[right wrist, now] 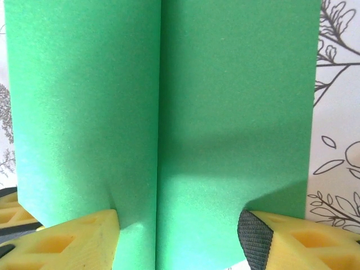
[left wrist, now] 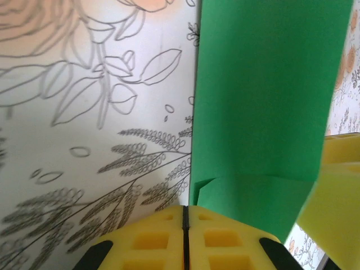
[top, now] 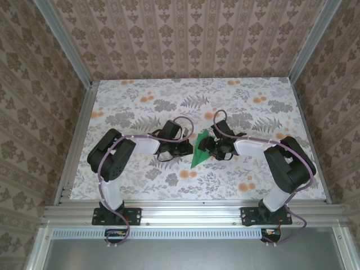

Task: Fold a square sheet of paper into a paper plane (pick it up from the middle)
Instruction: Fourth fold the wing at the center of the table.

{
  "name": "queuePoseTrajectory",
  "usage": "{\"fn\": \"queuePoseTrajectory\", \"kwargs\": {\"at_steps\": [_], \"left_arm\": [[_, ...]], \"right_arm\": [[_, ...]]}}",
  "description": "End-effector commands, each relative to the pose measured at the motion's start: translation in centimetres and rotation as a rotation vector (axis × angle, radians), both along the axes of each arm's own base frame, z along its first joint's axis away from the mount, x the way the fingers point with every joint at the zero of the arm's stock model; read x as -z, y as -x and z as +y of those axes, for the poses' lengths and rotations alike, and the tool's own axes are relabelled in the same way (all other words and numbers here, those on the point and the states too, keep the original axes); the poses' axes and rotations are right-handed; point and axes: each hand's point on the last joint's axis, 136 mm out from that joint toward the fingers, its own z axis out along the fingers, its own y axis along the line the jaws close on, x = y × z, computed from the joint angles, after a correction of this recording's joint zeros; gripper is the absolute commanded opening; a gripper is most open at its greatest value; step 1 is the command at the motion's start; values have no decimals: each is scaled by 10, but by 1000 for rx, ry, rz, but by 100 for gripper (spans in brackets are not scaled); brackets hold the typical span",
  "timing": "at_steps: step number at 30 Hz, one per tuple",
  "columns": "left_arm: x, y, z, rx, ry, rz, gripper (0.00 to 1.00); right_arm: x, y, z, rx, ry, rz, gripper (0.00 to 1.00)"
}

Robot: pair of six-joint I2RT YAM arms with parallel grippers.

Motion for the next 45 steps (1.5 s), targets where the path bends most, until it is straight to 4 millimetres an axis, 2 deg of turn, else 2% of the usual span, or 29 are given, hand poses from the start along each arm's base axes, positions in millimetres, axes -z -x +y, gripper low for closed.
{"fn": "queuePoseTrajectory", "kwargs": {"at_steps": [1, 10, 17, 31, 45], "left_arm": [[-16, -4, 5, -36, 24, -47, 11], [-30, 17, -10, 34, 99, -111, 25], [-25, 28, -14, 105, 54, -168, 32], [-6, 29, -11, 126, -28, -163, 29], [-7, 22, -13, 94, -14, -152, 20]], "right_arm": [[61, 51, -56, 73, 276, 239, 65], [67, 55, -59, 128, 320, 297, 65], [72, 60, -60, 154, 328, 337, 63], [77, 64, -60, 190, 309, 376, 59], [81, 67, -62, 207, 307, 406, 60]]}}
